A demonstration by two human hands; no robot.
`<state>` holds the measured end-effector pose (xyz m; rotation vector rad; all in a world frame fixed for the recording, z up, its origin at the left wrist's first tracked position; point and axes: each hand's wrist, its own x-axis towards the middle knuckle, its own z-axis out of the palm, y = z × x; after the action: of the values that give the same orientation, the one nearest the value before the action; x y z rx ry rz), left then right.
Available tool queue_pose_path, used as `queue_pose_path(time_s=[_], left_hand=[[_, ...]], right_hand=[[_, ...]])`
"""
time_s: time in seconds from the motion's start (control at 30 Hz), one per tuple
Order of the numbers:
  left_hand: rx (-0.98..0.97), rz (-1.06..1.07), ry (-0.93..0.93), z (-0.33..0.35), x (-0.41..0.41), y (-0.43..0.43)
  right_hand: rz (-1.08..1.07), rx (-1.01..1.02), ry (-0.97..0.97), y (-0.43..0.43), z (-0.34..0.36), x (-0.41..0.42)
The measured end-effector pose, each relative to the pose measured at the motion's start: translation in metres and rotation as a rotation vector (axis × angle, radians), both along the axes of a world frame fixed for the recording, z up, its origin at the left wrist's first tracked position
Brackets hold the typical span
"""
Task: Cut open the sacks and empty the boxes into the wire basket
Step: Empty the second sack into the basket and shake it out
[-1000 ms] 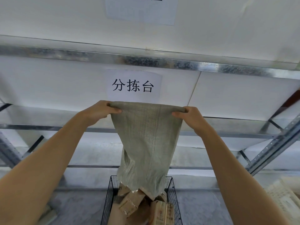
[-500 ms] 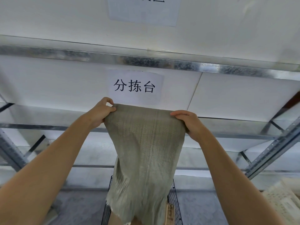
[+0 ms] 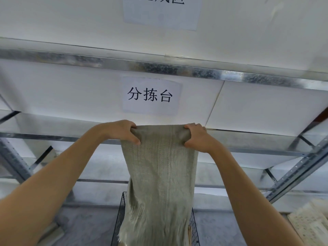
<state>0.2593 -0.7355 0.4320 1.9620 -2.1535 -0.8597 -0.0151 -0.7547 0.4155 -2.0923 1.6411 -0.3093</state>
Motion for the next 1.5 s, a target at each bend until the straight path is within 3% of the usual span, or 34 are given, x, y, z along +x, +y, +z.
queue_pose_path(time_s=[0.07,0.17,0.27,0.37,0.43,0.5,0.63,0.77,0.9,0.97,1.1,1.23,1.37,1.5], left_hand=[[-0.056,-0.018,-0.116,-0.010,-0.001,-0.002],[-0.218,0.008,-0.107,-0.015,-0.001,0.000],[-0.242,0.051,0.144,-0.010,0.006,0.002],[-0.143,0.124,0.424,-0.006,0.020,0.004],[-0.115,0.195,0.592,-0.003,0.023,0.005],[-0.145,0.282,0.744,-0.003,0.019,0.004],[-0.259,0.475,0.829,-0.001,0.012,-0.001],[-0.180,0.454,1.020,0.001,0.015,-0.003],[-0.149,0.362,0.918,0.004,0.022,0.001],[-0.080,0.235,0.817,0.007,0.023,0.005],[-0.095,0.090,0.360,0.005,0.010,0.008],[-0.194,0.051,0.032,-0.007,0.000,0.001],[-0.296,0.088,0.016,-0.008,0.009,-0.001],[-0.215,0.152,0.339,0.004,0.025,0.001]], right_hand=[[-0.027,-0.054,0.040,-0.003,-0.001,0.000],[-0.064,-0.210,0.038,-0.005,-0.002,-0.005],[-0.059,-0.219,-0.129,-0.005,0.004,-0.019],[-0.103,0.009,-0.584,0.000,0.011,-0.029],[-0.180,0.048,-0.761,-0.001,0.009,-0.031],[-0.258,-0.006,-0.793,-0.004,0.006,-0.029],[-0.292,-0.223,-0.664,-0.007,0.003,-0.023],[-0.277,-0.184,-0.852,-0.004,0.006,-0.014],[-0.180,0.114,-0.907,-0.003,0.016,-0.019],[-0.091,0.228,-0.816,-0.003,0.018,-0.021],[-0.008,0.062,-0.444,-0.003,0.015,-0.012],[-0.002,-0.118,-0.280,-0.006,0.010,-0.006],[-0.024,-0.235,-0.216,-0.010,0.009,-0.014],[-0.064,-0.204,-0.350,-0.014,0.012,-0.027]])
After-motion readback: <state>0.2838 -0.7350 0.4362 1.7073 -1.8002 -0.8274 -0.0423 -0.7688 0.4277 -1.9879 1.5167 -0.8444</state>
